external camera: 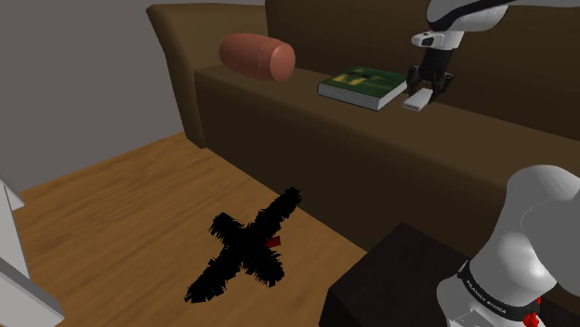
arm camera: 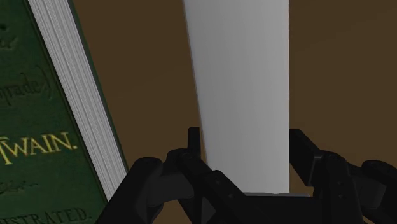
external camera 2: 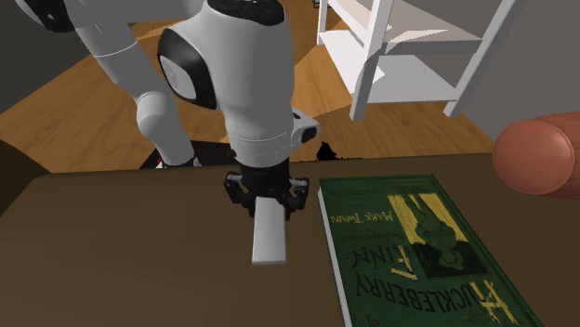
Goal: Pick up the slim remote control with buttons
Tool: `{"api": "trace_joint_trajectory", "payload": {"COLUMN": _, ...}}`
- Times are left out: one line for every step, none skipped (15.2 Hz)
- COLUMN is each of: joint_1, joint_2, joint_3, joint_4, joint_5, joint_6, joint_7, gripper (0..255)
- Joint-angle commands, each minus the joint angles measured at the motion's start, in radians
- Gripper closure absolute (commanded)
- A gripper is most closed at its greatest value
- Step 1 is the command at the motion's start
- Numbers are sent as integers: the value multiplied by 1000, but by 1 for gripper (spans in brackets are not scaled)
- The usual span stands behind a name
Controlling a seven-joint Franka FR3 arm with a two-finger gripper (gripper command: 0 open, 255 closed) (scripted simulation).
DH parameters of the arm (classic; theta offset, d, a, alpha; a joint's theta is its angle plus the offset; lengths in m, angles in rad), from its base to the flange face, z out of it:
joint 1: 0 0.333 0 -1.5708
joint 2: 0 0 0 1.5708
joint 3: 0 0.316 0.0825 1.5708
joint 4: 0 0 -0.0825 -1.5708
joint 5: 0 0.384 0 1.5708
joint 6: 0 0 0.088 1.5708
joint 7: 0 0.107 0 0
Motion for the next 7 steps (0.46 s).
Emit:
{"api": "trace_joint_trajectory", "payload": {"joint_1": 0, "joint_2": -4, "joint_3": 5, "joint_4": 24, "joint_5": -3, "joint_6": -27, "joint_7": 2, "gripper": 255}}
{"api": "trace_joint_trajectory", "payload": {"joint_1": 0, "joint_2": -7, "joint_3": 8, "joint_4": 36, "joint_5": -4, "joint_6": -40, "joint_7": 3, "gripper": 255}}
{"api": "trace_joint_trajectory", "payload": {"joint_1": -1, "joint_2": -9, "joint_3": 10, "joint_4": 49, "joint_5": -6, "joint_6": -54, "joint_7": 4, "gripper": 255}}
{"api": "trace_joint_trajectory", "payload": {"joint_1": -1, "joint_2": -11, "joint_3": 13, "joint_4": 61, "joint_5": -6, "joint_6": -68, "joint_7": 5, "gripper": 255}}
{"api": "trace_joint_trajectory", "payload": {"joint_1": 0, "joint_2": -12, "joint_3": 15, "joint_4": 74, "joint_5": -7, "joint_6": -81, "joint_7": 6, "gripper": 255}}
{"api": "trace_joint_trajectory", "payload": {"joint_1": 0, "joint_2": -13, "joint_3": 15, "joint_4": 76, "joint_5": -7, "joint_6": -83, "joint_7": 6, "gripper": 255}}
{"api": "trace_joint_trajectory", "payload": {"joint_1": 0, "joint_2": -12, "joint_3": 15, "joint_4": 76, "joint_5": -7, "joint_6": -83, "joint_7": 6, "gripper": 255}}
